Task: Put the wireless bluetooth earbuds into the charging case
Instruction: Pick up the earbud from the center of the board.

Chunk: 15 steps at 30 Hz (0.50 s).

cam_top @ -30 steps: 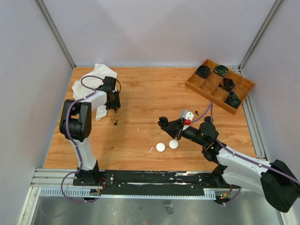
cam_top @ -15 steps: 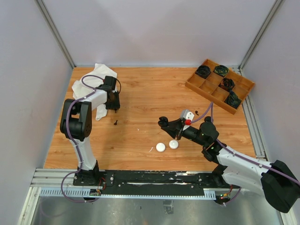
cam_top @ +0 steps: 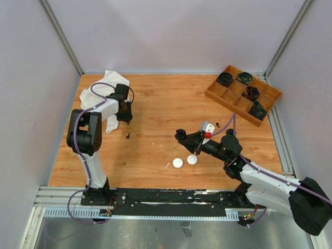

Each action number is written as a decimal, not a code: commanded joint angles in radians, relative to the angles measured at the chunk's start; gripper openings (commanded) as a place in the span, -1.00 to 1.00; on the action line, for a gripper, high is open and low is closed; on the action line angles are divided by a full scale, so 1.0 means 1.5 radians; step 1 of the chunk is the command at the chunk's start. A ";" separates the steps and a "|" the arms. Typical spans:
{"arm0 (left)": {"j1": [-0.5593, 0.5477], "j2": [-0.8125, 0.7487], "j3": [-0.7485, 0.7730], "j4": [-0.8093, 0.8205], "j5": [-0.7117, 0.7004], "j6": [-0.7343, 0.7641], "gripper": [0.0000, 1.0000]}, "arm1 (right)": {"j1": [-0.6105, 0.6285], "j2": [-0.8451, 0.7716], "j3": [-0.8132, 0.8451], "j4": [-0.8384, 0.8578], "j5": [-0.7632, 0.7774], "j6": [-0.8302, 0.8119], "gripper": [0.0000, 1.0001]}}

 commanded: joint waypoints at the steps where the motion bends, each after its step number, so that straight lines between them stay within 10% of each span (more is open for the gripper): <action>1: 0.003 0.032 -0.003 -0.038 0.020 0.009 -0.35 | -0.004 -0.011 0.000 0.016 -0.007 -0.004 -0.95; 15: -0.018 -0.008 -0.051 0.002 0.042 -0.015 -0.60 | -0.003 -0.011 0.004 0.009 -0.003 -0.008 -0.96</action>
